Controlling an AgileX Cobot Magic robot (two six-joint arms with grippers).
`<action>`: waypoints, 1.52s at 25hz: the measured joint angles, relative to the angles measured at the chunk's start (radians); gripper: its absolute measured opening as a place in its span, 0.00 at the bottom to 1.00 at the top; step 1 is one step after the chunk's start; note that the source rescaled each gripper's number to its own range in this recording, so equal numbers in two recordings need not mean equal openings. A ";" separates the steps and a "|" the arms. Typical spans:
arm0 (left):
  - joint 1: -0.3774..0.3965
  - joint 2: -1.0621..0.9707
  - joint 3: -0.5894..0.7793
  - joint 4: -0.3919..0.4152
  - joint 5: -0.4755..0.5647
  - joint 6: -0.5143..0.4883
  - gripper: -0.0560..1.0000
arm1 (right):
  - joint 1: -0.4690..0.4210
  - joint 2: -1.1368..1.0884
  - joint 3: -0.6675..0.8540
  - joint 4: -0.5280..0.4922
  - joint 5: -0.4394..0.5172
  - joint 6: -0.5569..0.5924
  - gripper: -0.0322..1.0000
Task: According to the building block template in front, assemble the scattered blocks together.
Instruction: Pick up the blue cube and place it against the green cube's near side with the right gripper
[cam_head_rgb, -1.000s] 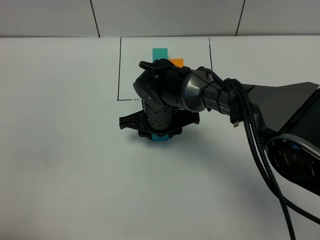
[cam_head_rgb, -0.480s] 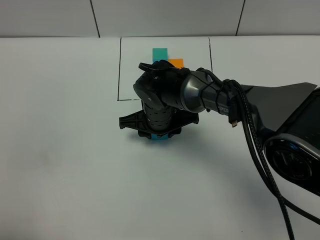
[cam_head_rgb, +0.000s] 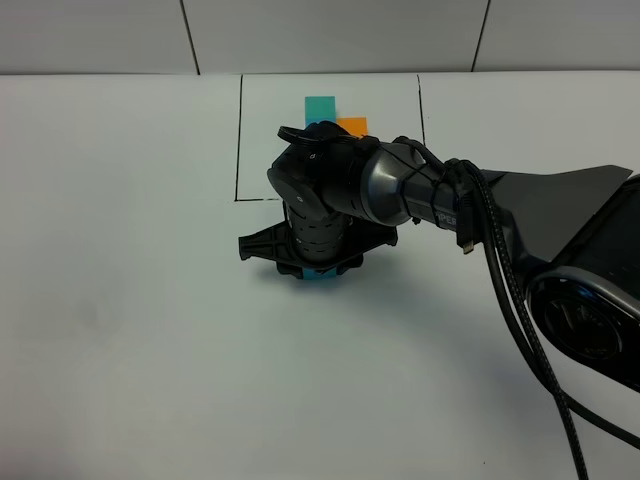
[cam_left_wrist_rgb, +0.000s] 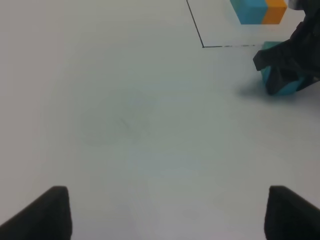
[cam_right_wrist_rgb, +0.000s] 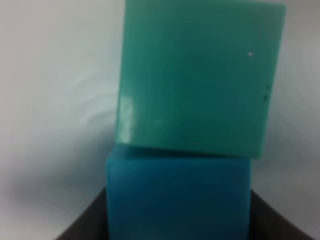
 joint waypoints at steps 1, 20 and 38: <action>0.000 0.000 0.000 0.000 0.000 0.000 0.66 | 0.000 0.000 0.000 -0.003 0.000 0.000 0.05; 0.000 0.000 0.000 0.000 0.000 0.000 0.66 | 0.000 0.000 0.000 -0.005 0.001 0.000 0.05; 0.000 0.000 0.000 0.000 0.000 0.000 0.66 | -0.006 0.002 0.000 -0.019 0.003 0.005 0.66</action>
